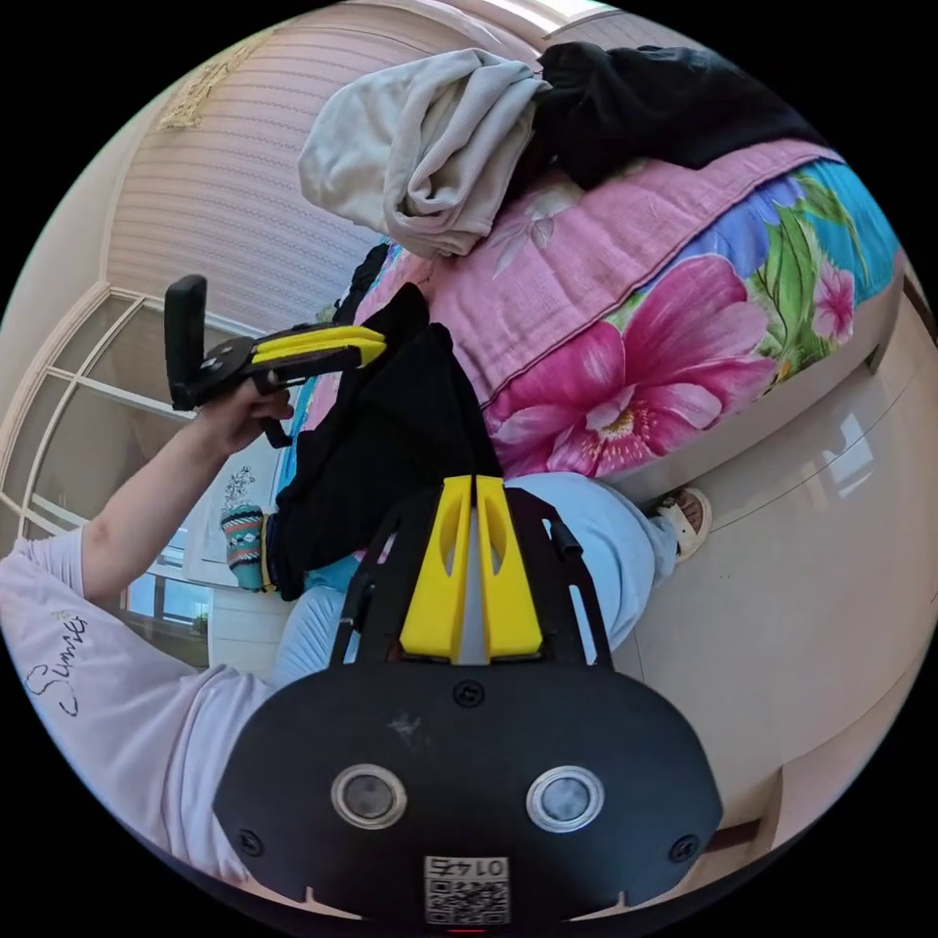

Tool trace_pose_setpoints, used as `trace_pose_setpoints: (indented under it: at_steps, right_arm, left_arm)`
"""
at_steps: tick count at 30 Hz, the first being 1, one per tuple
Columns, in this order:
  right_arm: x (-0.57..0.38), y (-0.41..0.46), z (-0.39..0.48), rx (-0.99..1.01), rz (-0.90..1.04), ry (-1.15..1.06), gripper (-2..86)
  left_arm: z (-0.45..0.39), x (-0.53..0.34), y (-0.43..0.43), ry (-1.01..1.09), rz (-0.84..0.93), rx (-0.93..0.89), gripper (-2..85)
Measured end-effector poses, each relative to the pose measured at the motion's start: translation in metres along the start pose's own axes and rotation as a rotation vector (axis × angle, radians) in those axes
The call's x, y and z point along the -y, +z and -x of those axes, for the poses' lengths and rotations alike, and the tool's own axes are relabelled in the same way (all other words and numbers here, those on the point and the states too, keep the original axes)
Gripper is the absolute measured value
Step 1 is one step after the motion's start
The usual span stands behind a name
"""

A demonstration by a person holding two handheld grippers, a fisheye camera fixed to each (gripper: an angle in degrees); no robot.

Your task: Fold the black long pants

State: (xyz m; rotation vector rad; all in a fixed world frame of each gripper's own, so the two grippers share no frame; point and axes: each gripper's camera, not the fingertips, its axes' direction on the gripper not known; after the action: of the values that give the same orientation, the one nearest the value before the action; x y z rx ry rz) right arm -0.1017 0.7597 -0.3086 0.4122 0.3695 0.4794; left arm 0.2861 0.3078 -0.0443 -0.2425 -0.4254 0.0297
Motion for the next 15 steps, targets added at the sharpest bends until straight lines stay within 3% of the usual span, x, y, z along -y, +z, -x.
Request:
trace_pose_setpoints:
  at_steps: [3, 5, 8, 10, 12, 15]
  right_arm:
    - [-0.006, -0.003, 0.004, -0.023, 0.01, -0.043, 0.0]
    - [-0.01, -0.006, 0.006, -0.026, 0.005, -0.059, 0.0]
    - [-0.017, -0.01, 0.012, -0.037, 0.001, -0.071, -0.1]
    - [-0.019, -0.011, 0.018, -0.066, 0.005, -0.086, -0.1]
    - [-0.019, -0.007, 0.031, -0.138, 0.031, -0.126, -0.1]
    - [-0.024, -0.004, 0.048, -0.219, 0.039, -0.176, -0.1]
  left_arm:
    - [-0.012, 0.026, 0.031, 0.031, 0.13, -0.076, -0.2]
    - [-0.016, 0.03, 0.018, 0.007, 0.075, -0.017, -0.7]
    - [-0.016, 0.019, -0.052, -0.171, -0.272, 0.183, -0.9]
    - [-0.032, 0.02, -0.071, -0.114, -0.412, 0.252, -0.8]
    - [-0.04, 0.037, -0.054, -0.031, -0.268, 0.251, -0.6]
    - [-0.035, 0.06, -0.023, 0.012, -0.107, 0.102, 0.4]
